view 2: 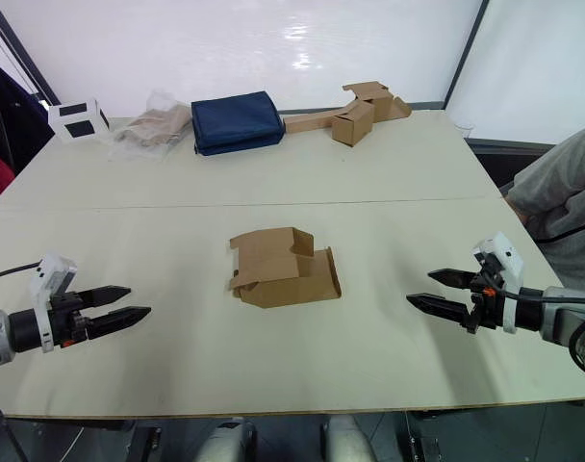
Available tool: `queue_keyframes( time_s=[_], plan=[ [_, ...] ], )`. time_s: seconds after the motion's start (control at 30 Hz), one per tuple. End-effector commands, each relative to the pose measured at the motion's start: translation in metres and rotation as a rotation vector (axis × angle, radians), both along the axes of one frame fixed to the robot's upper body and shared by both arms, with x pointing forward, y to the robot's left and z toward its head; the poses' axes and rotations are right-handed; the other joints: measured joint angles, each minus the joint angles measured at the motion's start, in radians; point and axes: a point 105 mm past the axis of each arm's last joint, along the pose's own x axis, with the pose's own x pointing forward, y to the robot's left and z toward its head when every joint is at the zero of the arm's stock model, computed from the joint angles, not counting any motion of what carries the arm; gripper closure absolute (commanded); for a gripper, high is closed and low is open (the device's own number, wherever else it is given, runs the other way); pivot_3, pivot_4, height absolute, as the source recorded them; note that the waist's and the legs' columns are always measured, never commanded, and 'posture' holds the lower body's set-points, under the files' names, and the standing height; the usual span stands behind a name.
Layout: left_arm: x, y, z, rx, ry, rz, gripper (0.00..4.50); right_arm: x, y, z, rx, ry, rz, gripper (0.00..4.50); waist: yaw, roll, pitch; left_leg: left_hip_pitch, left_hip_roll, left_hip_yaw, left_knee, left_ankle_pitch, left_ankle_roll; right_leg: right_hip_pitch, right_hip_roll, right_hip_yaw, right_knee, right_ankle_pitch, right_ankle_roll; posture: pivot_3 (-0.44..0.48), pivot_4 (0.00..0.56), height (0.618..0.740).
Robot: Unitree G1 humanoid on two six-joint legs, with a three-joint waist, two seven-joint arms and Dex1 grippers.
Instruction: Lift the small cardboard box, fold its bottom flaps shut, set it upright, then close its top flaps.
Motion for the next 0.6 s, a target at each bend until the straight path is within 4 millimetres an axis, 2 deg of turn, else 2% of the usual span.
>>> queue_keyframes(
  time_s=[0.03,0.3,0.6],
  plan=[
    [0.003,0.001,0.012,-0.017,-0.044,-0.004,0.00,-0.001,0.002,0.009,-0.012,-0.040,0.015,0.03,0.000,0.000,0.000,0.000,0.000,0.000,0.000,0.000,0.000,0.000,0.000,0.000,0.000,0.000,0.000,0.000,0.150,0.740],
    [0.004,-0.001,0.013,-0.032,-0.047,-0.010,0.00,-0.006,0.002,0.006,-0.017,-0.029,0.021,0.03,-0.002,0.000,0.000,0.000,0.000,0.000,0.000,0.000,0.000,0.000,0.000,0.000,0.000,0.000,0.000,0.000,0.150,0.740],
    [0.017,-0.002,0.013,-0.046,-0.037,-0.004,0.00,-0.006,0.004,0.006,0.001,-0.045,0.008,0.03,-0.002,0.000,0.000,0.000,0.000,0.000,0.000,0.000,0.000,0.000,0.000,0.000,0.000,0.000,0.000,0.000,0.150,0.740]
  ],
)
